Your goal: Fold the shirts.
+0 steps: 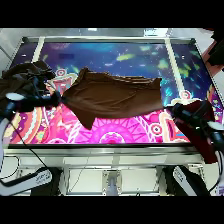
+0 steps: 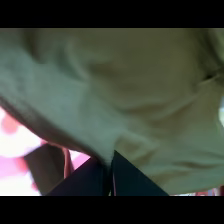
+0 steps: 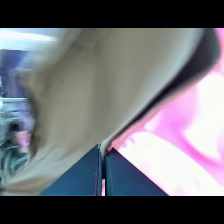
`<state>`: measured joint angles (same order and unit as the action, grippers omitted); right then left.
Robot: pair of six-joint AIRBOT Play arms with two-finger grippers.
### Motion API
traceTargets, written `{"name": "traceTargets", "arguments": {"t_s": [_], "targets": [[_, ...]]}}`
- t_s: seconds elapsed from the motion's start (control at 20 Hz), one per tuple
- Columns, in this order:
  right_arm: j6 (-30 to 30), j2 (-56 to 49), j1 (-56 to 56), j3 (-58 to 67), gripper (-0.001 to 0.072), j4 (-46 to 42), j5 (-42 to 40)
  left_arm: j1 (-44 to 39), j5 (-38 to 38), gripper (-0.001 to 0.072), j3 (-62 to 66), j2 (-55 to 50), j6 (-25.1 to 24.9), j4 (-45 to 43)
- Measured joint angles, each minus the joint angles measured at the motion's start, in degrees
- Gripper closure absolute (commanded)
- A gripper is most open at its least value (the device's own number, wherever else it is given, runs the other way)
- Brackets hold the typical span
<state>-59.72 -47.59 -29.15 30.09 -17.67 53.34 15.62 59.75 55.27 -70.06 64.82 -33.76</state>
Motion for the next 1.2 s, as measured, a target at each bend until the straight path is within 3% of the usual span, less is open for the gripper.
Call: {"name": "traceTargets", "arguments": {"t_s": [0.3, 0.6, 0.75, 0.95, 1.2], "targets": [[-3.4, 20.4, -12.9, 25.9, 0.0685, -12.3, 9.8, 2.4, 5.5, 0.0691, 19.1, 23.1, 0.8, -5.6], [-4.7, 25.0, -18.2, 50.2, 0.0685, -19.4, 4.4, 3.1, -3.3, 0.0693, 35.8, 36.5, 5.8, -18.1], [-4.4, 18.7, -18.8, 55.6, 0.0684, -13.9, 6.6, 3.2, -2.4, 0.0693, 39.3, 34.2, 7.7, -21.7], [-2.6, 5.0, -16.0, 56.3, 0.0684, -6.0, 17.9, 3.1, 6.2, 0.0693, 40.8, 22.3, 10.0, -21.9], [-1.9, -12.0, -0.3, 47.1, 0.0683, -19.5, 20.3, -0.8, 11.1, 0.0692, 39.1, 2.4, 10.8, -24.8]]}}
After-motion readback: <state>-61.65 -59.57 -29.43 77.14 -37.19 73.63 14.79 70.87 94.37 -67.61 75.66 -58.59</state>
